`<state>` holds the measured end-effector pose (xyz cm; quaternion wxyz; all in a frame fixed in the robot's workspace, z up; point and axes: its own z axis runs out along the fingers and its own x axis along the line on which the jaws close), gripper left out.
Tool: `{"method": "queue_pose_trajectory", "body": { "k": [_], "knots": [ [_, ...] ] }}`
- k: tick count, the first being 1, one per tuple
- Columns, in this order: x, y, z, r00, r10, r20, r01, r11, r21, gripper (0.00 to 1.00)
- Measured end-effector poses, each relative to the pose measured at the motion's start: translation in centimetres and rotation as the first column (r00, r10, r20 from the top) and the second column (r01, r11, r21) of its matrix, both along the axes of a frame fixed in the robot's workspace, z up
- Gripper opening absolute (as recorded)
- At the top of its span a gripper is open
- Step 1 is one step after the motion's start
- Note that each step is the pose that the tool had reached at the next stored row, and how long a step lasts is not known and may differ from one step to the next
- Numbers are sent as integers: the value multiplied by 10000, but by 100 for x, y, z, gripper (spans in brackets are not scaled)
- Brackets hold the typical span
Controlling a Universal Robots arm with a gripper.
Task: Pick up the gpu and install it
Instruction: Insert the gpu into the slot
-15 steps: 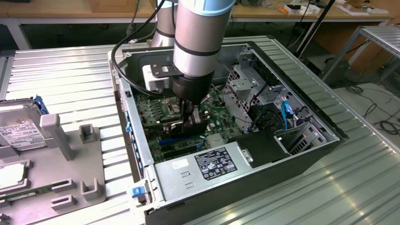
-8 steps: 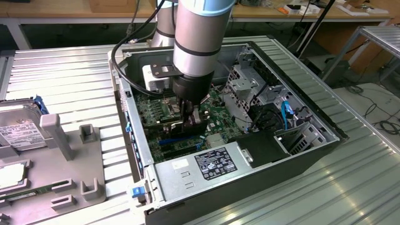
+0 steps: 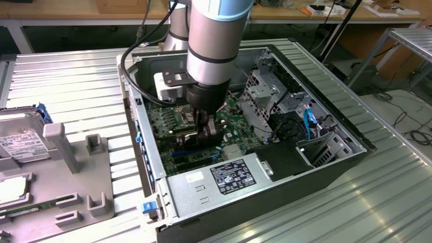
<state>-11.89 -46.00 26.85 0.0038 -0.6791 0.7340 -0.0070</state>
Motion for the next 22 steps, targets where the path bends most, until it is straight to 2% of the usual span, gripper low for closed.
{"method": "queue_pose_trajectory", "body": {
  "k": [2, 14, 18, 22],
  "knots": [
    [0, 0, -6, 10000, 1, 16, -1, 10000, -2, 27],
    [-43, 6, 3, 9998, 206, 9, -206, 9998, 0, 27],
    [-45, 5, 1, 9998, 206, 55, -206, 9998, 31, 27],
    [-45, 5, 1, 9998, 206, 57, -206, 9998, 32, 27]
  ]
}}
